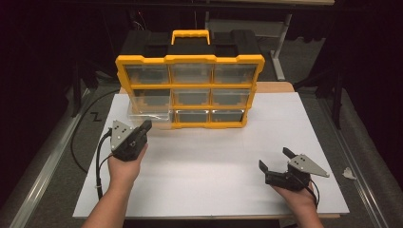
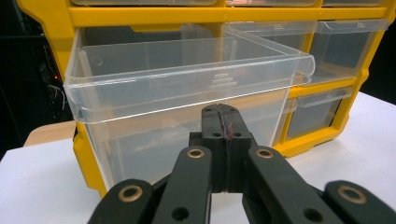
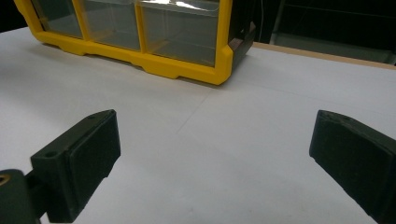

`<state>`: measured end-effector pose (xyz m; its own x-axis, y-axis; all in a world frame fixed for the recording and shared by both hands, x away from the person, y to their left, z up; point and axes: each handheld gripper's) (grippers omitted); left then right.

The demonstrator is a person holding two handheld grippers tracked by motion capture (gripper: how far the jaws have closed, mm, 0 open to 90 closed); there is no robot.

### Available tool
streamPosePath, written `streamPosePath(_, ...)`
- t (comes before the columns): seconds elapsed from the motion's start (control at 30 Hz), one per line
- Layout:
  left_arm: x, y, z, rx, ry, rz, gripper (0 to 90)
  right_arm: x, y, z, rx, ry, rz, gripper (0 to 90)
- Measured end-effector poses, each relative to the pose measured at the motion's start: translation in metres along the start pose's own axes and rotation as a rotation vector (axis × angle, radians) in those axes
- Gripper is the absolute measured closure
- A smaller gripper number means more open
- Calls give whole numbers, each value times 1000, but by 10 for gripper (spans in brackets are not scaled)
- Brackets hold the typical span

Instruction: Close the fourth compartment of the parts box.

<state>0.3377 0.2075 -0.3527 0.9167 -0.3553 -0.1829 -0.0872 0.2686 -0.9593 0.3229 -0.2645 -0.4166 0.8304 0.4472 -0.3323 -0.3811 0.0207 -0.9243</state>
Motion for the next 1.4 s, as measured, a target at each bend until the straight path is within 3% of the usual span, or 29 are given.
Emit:
streamPosePath(0.3, 2, -3, -2, 5, -7, -15, 899, 0, 0, -1, 1, -2, 0, 34)
streamPosePath(0.77, 6, -9, 0, -2, -50, -30, 899, -1, 0, -1, 2, 2, -6, 33)
streamPosePath(1.4, 22, -12, 10, 3, -80, 6, 900, -2, -1, -2, 4, -4, -11, 33)
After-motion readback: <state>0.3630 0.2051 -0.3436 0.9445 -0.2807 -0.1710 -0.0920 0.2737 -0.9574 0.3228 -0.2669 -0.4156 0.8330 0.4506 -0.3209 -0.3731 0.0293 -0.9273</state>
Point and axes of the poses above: each handheld gripper's, and its own axes: x roughly forward along the jaws, y roughly out of its underside, z roughly to its left, and after that the axes turned 14 degrees about x, right-handed
